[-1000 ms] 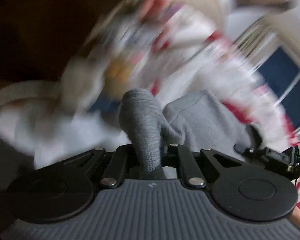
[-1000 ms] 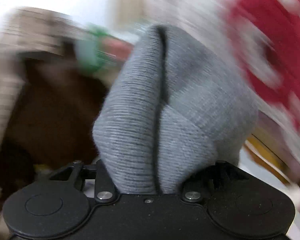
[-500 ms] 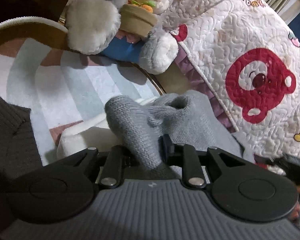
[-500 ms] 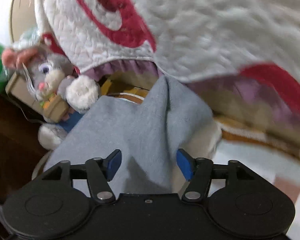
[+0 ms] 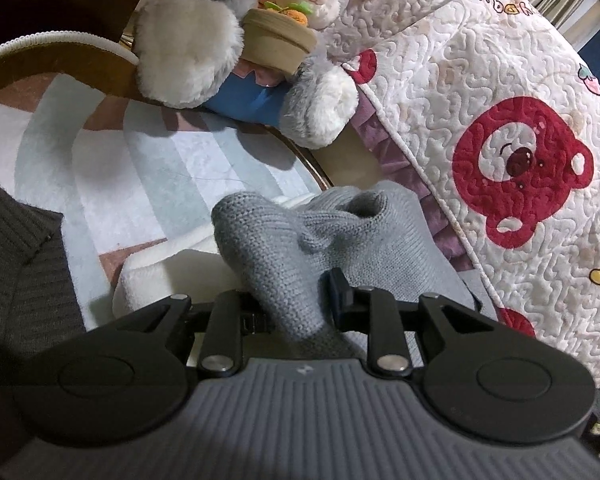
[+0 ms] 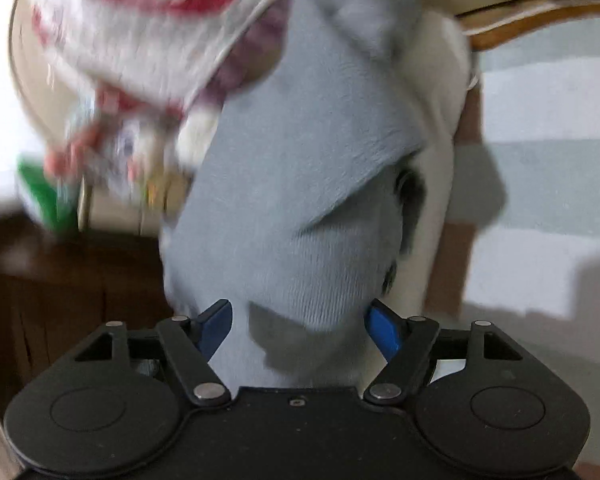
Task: Fold clothes
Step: 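Carry the held sweater toward the white folded cloth by the plush bunny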
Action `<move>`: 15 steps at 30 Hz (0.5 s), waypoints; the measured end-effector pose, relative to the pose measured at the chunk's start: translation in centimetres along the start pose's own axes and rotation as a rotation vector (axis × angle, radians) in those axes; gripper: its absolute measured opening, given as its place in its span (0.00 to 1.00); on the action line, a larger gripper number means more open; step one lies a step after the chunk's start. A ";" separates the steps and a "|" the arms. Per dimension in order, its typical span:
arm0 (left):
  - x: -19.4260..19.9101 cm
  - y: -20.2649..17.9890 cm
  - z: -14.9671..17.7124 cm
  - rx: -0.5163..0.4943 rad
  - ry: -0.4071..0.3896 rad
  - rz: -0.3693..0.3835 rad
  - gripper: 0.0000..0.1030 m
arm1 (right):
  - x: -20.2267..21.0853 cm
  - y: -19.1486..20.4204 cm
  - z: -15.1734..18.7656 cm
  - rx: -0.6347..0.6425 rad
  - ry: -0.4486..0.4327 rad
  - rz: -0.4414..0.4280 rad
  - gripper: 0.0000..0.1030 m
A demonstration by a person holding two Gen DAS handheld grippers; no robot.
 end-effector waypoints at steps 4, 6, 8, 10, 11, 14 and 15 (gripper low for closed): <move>0.0 0.1 0.2 0.001 0.004 -0.002 0.25 | -1.1 -1.7 0.8 -0.033 -0.057 -0.107 0.79; -0.1 0.2 0.3 0.001 0.005 0.002 0.25 | -1.3 -2.4 1.1 -0.002 -0.094 -0.149 0.79; -0.3 0.0 0.4 -0.004 -0.001 0.008 0.25 | -2.3 -3.0 0.8 -0.013 -0.101 -0.182 0.79; -0.3 -0.2 0.5 -0.011 -0.012 0.017 0.25 | -2.8 -2.3 0.6 0.008 -0.103 -0.217 0.75; -0.4 -0.3 0.5 -0.015 -0.017 0.022 0.25 | -2.8 -1.5 0.6 0.037 -0.107 -0.233 0.53; 0.0 -0.8 0.4 -0.022 -0.051 0.053 0.25 | -1.9 1.6 1.0 0.126 -0.113 -0.301 0.35; 0.2 -1.1 0.2 -0.026 -0.065 0.073 0.25 | -0.9 3.1 1.3 0.157 -0.111 -0.336 0.33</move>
Point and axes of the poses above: each gripper's, at about its wrist camera, not at the fingertips, and x roughly against the way its jaws point, y to its left, z to its underside, the point moved 1 cm from there along -x, roughly the way its jaws point, and after that the axes turned 15 degrees about -x, right-handed, at the moved point
